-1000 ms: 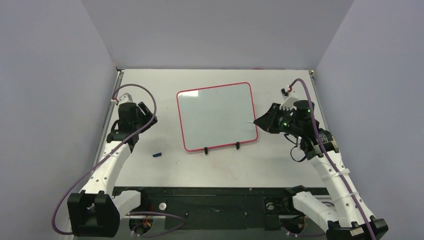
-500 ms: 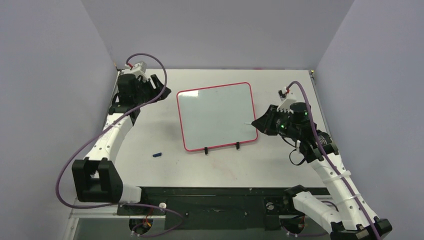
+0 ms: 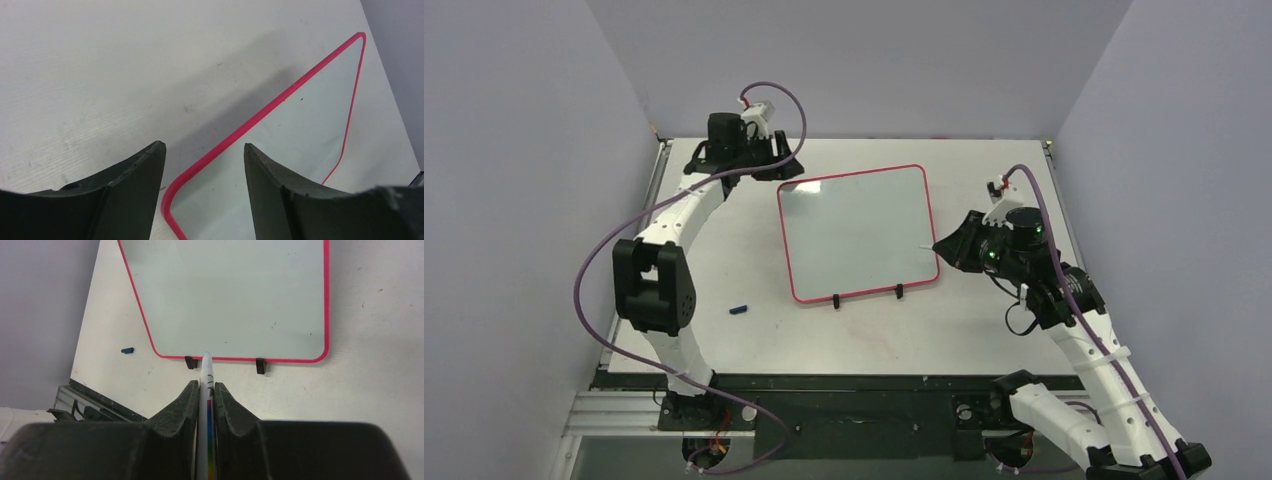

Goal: Write a sentence on the whiteboard

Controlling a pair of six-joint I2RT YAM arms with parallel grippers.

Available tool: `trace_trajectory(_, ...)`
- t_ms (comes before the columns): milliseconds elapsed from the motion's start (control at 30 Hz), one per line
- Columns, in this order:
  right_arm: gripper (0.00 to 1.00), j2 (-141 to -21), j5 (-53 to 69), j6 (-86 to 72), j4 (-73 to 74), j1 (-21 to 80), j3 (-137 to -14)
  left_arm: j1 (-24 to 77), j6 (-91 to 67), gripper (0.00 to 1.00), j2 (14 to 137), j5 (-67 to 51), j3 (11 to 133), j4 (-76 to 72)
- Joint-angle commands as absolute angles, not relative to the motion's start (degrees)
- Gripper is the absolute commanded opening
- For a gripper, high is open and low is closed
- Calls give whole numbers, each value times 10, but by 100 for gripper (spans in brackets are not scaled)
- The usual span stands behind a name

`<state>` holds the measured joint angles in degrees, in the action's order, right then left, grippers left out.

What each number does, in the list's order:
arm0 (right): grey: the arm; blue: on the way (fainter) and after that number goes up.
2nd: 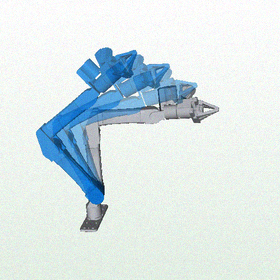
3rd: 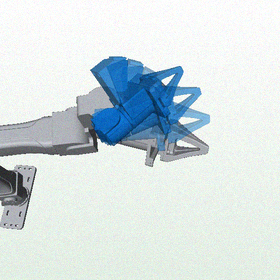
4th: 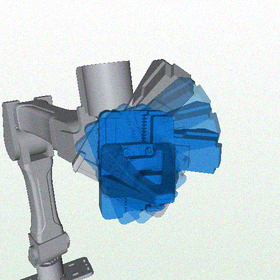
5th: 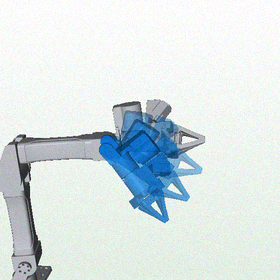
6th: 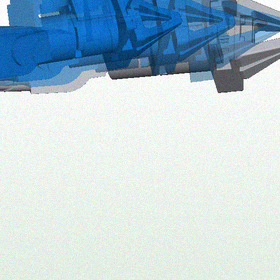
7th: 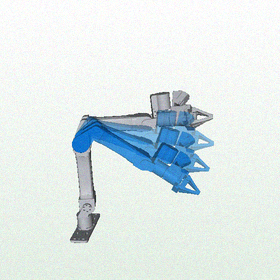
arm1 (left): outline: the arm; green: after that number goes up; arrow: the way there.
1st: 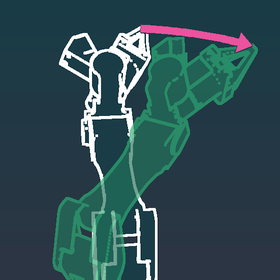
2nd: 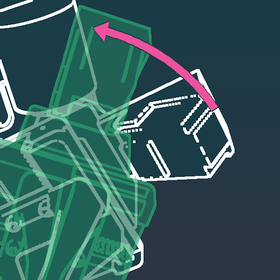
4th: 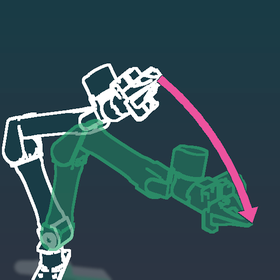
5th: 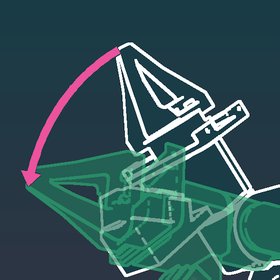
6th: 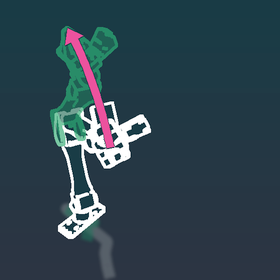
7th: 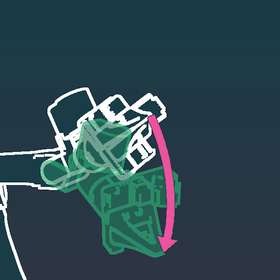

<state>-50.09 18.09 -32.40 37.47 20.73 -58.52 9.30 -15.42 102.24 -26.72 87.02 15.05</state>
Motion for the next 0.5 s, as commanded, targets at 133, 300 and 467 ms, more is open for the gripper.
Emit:
trace_trajectory(133,0,-484,157,-328,377,213,-606,145,-94,55,1085,-294,947,226)
trace_trajectory(300,0,-483,155,-323,381,213,-606,161,-92,55,1066,-289,913,222)
trace_trajectory(467,0,-487,156,-319,381,213,-602,172,-95,54,1026,-280,872,217)
